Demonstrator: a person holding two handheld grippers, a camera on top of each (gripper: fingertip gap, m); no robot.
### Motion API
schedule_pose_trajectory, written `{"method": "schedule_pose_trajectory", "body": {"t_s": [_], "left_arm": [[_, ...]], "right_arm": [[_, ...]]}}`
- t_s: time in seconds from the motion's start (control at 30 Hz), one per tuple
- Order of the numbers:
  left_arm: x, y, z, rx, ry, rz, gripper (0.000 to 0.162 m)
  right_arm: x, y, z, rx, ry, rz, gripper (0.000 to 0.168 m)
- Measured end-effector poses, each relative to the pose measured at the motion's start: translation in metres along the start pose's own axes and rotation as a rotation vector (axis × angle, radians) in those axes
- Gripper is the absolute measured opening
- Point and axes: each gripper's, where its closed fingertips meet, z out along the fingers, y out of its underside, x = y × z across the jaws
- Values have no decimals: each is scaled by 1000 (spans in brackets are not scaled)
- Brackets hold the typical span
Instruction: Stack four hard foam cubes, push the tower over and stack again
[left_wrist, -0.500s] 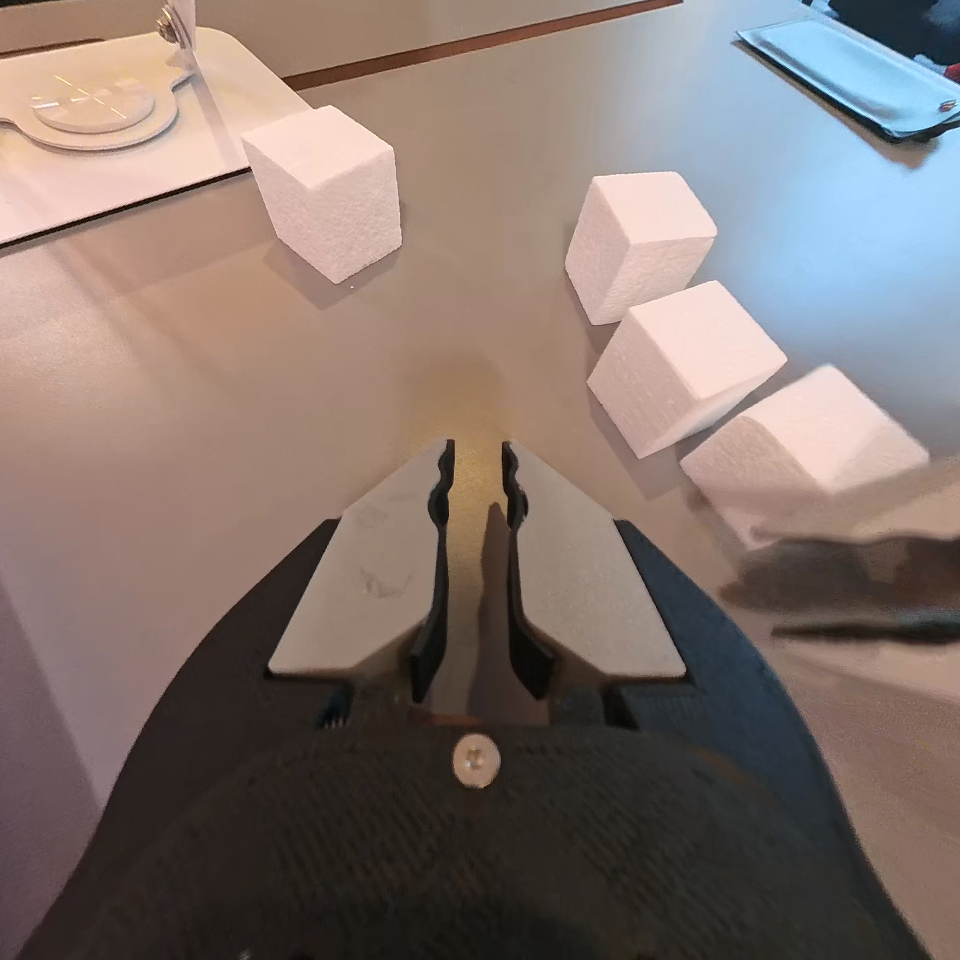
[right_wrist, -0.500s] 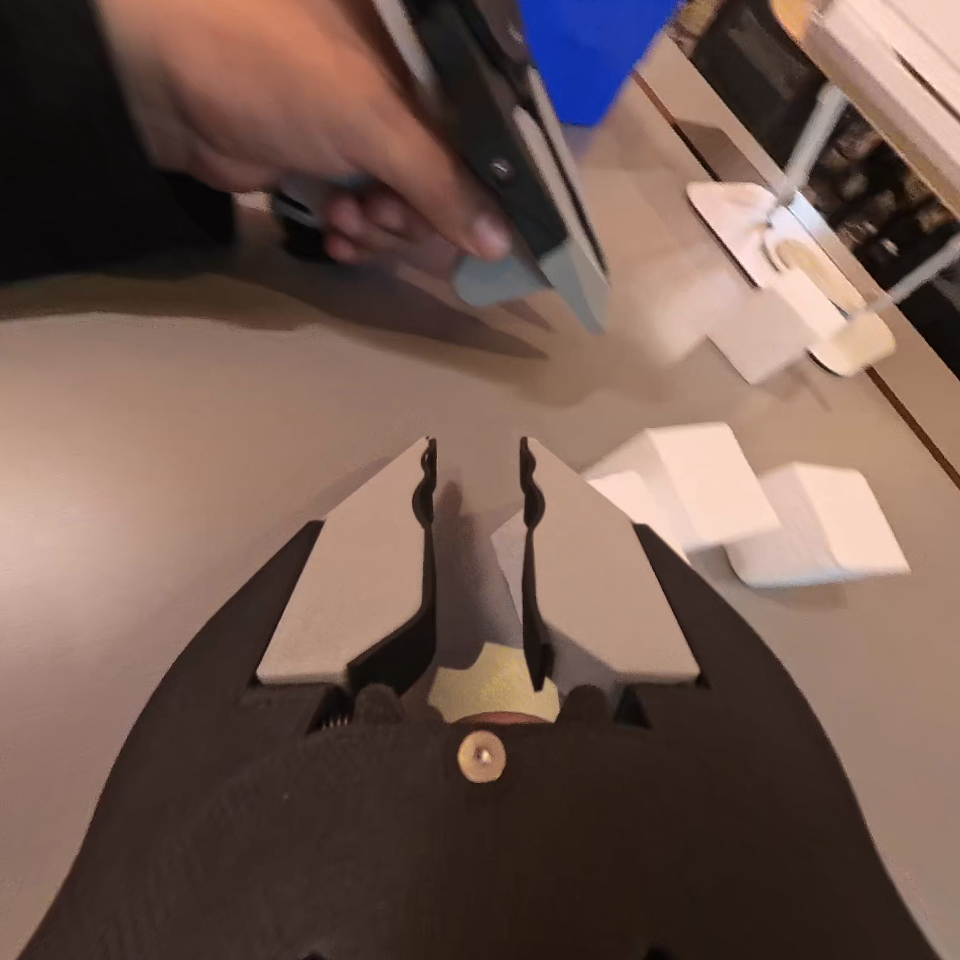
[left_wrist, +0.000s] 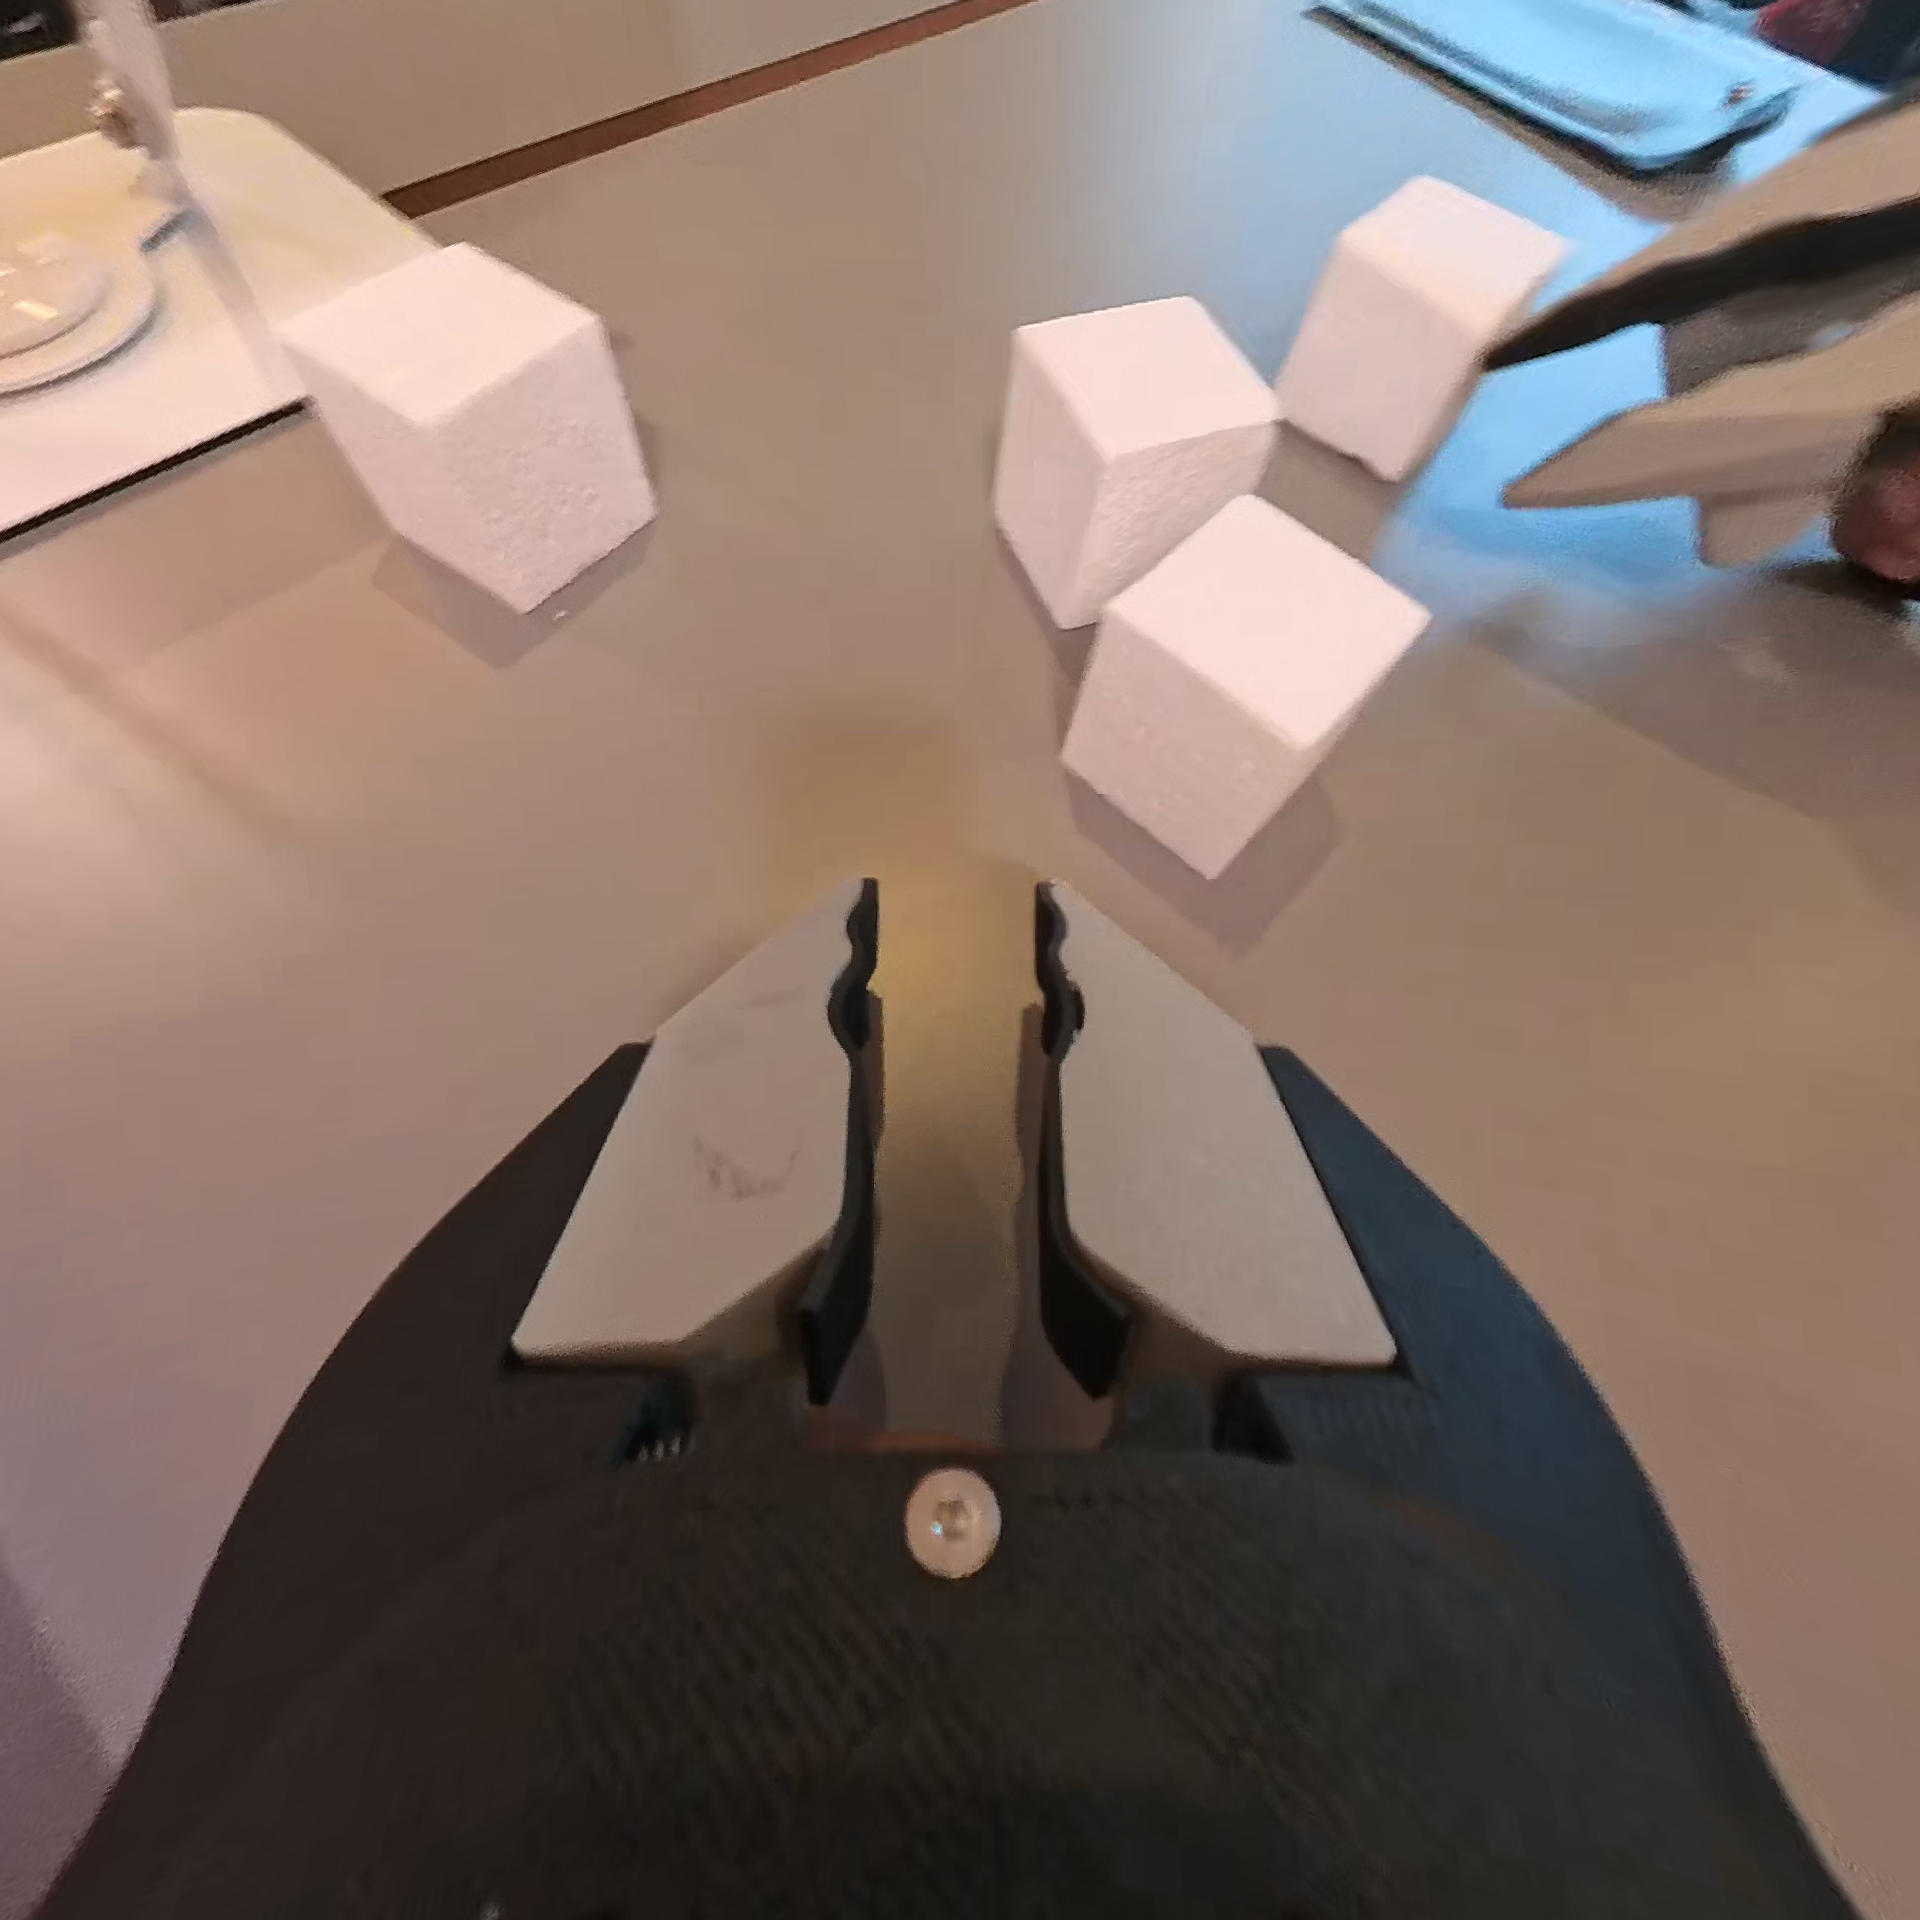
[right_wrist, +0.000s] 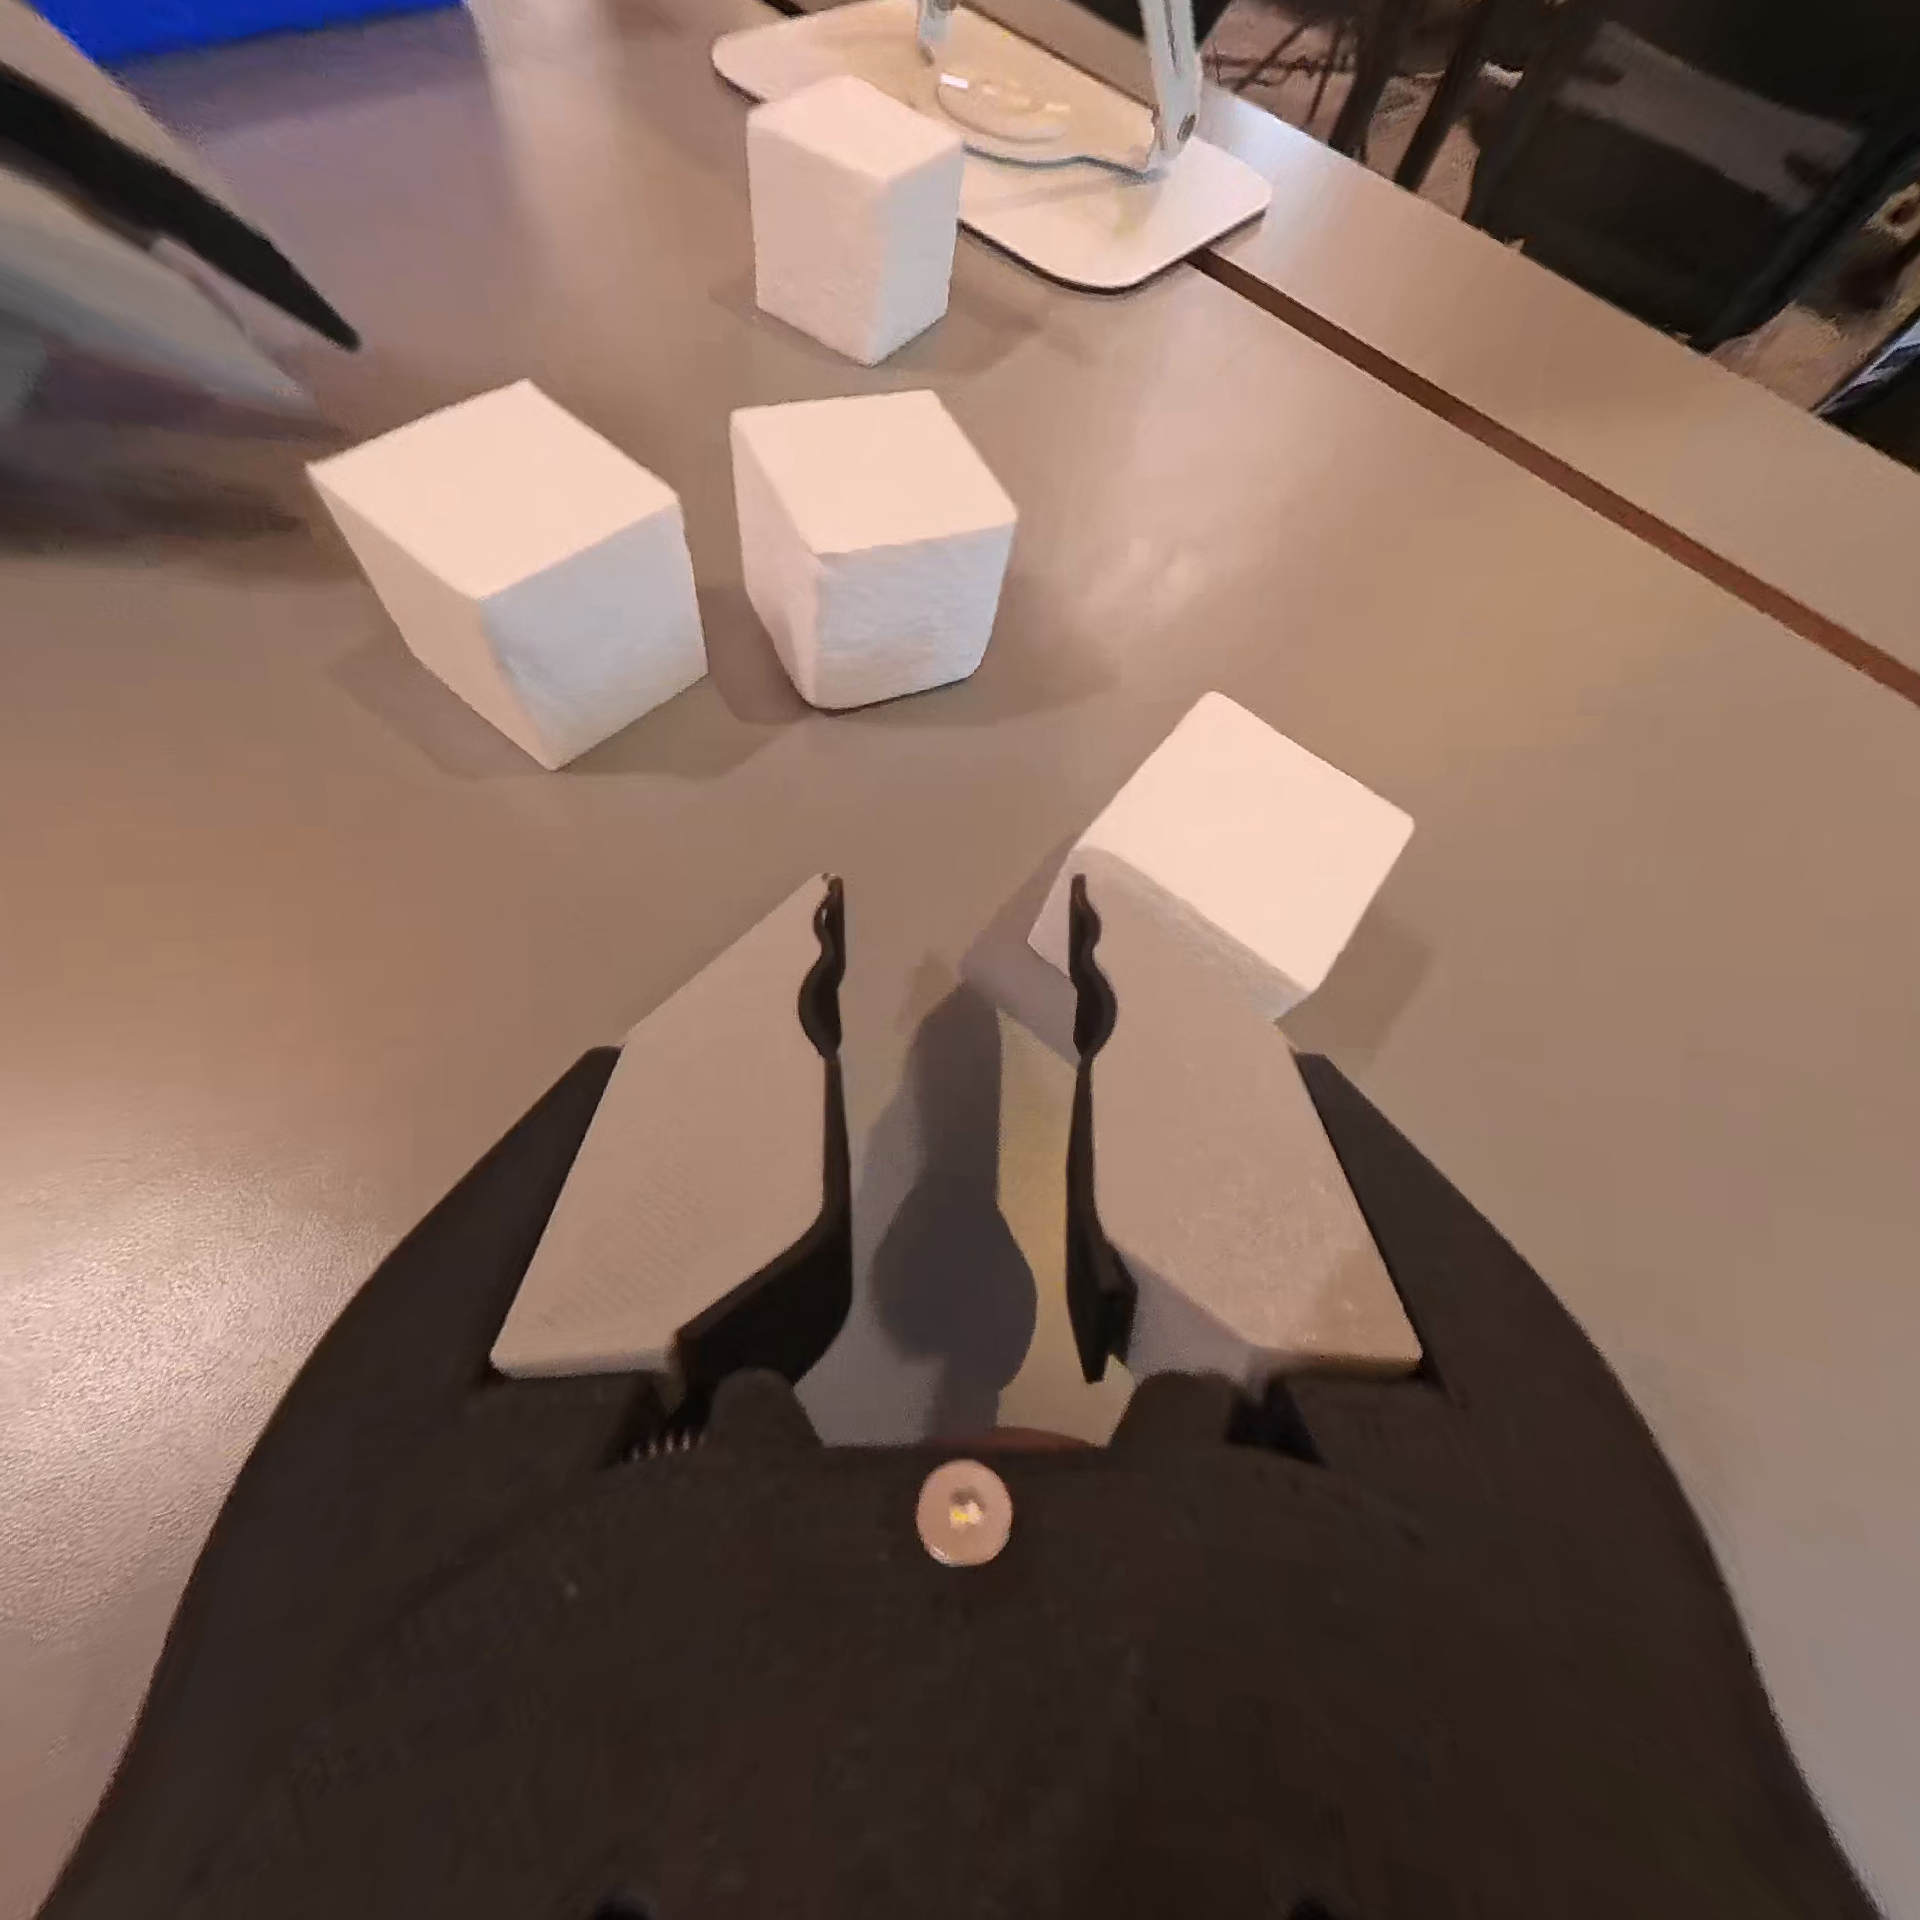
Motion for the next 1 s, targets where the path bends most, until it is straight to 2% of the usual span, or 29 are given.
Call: {"method": "schedule_pose_trajectory", "body": {"t_s": [0.13, 0.17, 0.2, 0.27, 0.37, 0.53, 0.57, 0.6, 0.63, 0.87, 1.0], "left_arm": [[53, -13, 5, 54, 249, 55, 54], [61, -15, 8, 55, 285, 72, 54], [62, -17, 12, 50, 276, 83, 57], [64, -20, 22, 33, 270, 104, 73], [68, -16, 35, -28, 278, 150, 84], [63, -22, 54, -53, 237, 253, 84], [62, -21, 57, -68, 242, 269, 79], [64, -19, 59, -87, 265, 276, 64], [66, -17, 61, -106, 287, 272, 63], [82, -5, 44, -124, 307, 210, 63], [87, 5, 39, -134, 274, 319, 62]], "right_arm": [[-4, -8, 2, 49, -136, 77, 45], [-8, -11, 2, 64, -183, 87, 45], [-13, -14, 1, 79, -231, 95, 45], [-20, -19, 0, 105, -311, 106, 45], [-28, -26, -2, 139, -400, 109, 45], [-39, -37, -2, 185, -525, 76, 46], [-42, -38, -2, 186, -544, 70, 46], [-43, -39, -2, 189, -556, 66, 46], [-43, -39, -3, 194, -559, 67, 46], [-34, -43, -2, 227, -488, 78, 45], [-32, -43, 6, 209, -417, 52, 46]]}}
